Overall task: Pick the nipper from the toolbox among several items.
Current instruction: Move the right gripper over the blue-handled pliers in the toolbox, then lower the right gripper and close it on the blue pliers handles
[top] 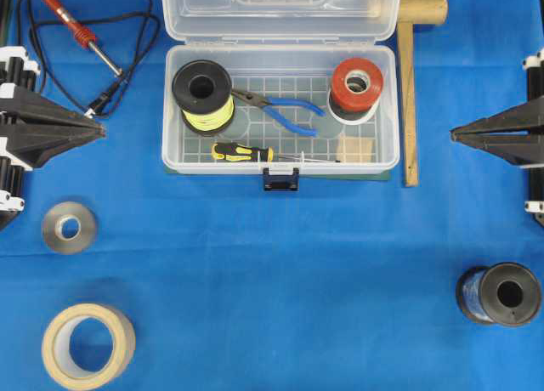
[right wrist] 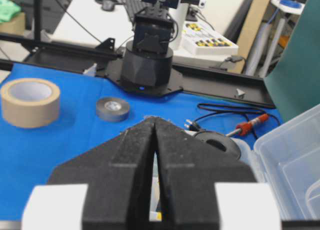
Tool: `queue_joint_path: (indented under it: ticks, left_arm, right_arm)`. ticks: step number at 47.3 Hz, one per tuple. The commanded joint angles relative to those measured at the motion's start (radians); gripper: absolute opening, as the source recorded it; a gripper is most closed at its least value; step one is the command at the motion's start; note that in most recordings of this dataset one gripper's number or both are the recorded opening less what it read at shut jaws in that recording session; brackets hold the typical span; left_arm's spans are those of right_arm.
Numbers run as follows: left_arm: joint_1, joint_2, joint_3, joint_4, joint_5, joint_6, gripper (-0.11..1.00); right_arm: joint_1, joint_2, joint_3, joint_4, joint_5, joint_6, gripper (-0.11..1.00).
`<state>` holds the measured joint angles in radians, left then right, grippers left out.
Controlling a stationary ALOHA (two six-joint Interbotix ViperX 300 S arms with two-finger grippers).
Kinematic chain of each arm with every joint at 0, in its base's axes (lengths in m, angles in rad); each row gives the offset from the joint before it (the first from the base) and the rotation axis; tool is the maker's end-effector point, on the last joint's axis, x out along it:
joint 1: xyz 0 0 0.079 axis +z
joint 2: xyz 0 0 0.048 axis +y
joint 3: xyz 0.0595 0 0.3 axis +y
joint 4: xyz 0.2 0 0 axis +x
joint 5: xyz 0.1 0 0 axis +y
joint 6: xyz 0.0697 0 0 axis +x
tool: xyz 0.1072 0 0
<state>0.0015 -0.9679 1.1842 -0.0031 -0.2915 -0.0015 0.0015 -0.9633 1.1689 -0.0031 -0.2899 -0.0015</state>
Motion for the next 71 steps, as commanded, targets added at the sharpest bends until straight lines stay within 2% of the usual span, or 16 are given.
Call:
queue_joint_path:
  ticks: [1,7,12,18,27,30,37,40,48,54,71]
  left_arm:
    - [0.0,0.005,-0.02,-0.034,-0.006,0.002,0.0]
    - [0.0,0.011,-0.02,-0.034,-0.008,0.003,0.0]
    - [0.002,0.012,-0.02,-0.034,-0.011,0.003,0.0]
    - [0.0,0.014,-0.018,-0.034,-0.011,0.0,0.0]
    - [0.0,0.015,-0.018,-0.034,-0.009,0.0,0.0]
    - [0.0,0.015,-0.018,-0.034,-0.008,0.0,0.0]
    - [0.0,0.015,-0.017,-0.034,-0.009,0.0,0.0]
    - [0.002,0.015,-0.017,-0.034,-0.011,-0.002,0.0]
    - [0.0,0.017,-0.017,-0.034,-0.006,-0.002,0.0]
    - [0.0,0.017,-0.017,-0.034,-0.006,-0.002,0.0]
    - [0.0,0.017,-0.011,-0.034,-0.006,0.003,0.0]
  right_arm:
    - [-0.003,0.015,-0.023,0.005,-0.006,0.005,0.0]
    - [-0.029,0.083,-0.095,0.009,0.064,0.018,0.0]
    - [-0.089,0.184,-0.179,0.011,0.173,0.041,0.0]
    - [-0.155,0.33,-0.282,0.011,0.288,0.077,0.0]
    - [-0.207,0.543,-0.425,0.006,0.419,0.078,0.03]
    - [-0.221,0.624,-0.479,-0.002,0.465,0.078,0.14]
    - [-0.241,0.787,-0.591,-0.032,0.572,0.078,0.61]
    - [-0.249,0.862,-0.637,-0.049,0.606,0.078,0.71]
    - [-0.273,1.009,-0.718,-0.069,0.655,0.078,0.65]
    - [-0.291,1.098,-0.759,-0.078,0.663,0.072,0.65]
    - [-0.295,1.197,-0.787,-0.081,0.657,0.066,0.65]
